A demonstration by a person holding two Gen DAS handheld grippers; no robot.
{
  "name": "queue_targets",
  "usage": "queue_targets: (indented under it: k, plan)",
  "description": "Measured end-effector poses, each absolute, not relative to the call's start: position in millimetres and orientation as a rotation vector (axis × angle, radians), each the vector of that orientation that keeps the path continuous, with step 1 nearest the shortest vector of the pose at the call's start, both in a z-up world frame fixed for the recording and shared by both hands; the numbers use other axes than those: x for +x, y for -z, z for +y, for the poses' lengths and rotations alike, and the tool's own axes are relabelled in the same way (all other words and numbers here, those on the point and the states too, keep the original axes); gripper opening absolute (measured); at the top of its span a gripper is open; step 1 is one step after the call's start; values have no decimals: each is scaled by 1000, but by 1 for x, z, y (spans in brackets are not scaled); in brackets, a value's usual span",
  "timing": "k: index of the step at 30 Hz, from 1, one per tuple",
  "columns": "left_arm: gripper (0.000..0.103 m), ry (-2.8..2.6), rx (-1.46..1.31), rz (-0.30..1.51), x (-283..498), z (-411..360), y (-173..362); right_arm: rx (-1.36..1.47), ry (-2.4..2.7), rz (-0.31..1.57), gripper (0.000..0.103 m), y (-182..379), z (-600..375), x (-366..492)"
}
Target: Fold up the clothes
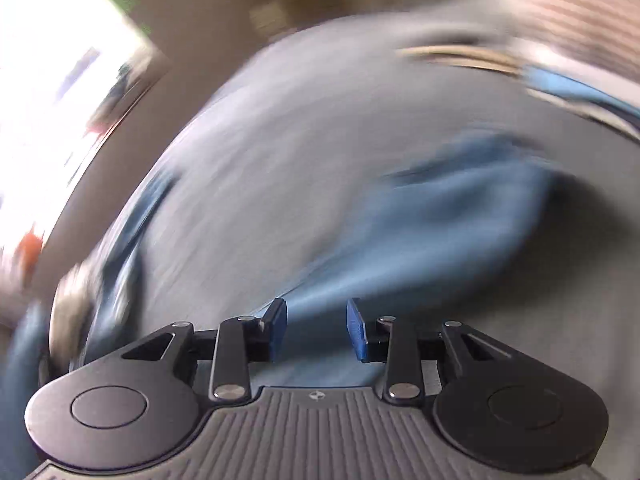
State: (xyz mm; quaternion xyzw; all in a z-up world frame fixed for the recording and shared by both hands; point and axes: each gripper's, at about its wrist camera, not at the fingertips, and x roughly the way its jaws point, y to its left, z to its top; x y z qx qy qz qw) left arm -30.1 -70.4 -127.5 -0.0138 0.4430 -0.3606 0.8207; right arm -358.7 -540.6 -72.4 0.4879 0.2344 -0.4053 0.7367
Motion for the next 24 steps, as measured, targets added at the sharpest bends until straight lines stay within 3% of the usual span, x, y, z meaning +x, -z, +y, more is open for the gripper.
queue_targets:
  k: [4, 7, 11, 15, 19, 24]
  plan:
    - [72, 759, -9, 946, -31, -73, 127, 1321, 1028, 358, 37, 108, -564, -424]
    - [72, 757, 13, 955, -31, -76, 126, 1348, 1115, 328, 37, 126, -579, -441]
    - [72, 752, 16, 968, -28, -77, 126, 1101, 1120, 397, 37, 108, -606, -422]
    - [73, 749, 21, 970, -28, -78, 127, 893, 1069, 566, 45, 101, -646, -377]
    - [73, 757, 43, 972, -28, -80, 126, 802, 1047, 708, 45, 113, -679, -343]
    - [73, 756, 37, 988, -26, -80, 125, 814, 1035, 674, 45, 92, -690, -334]
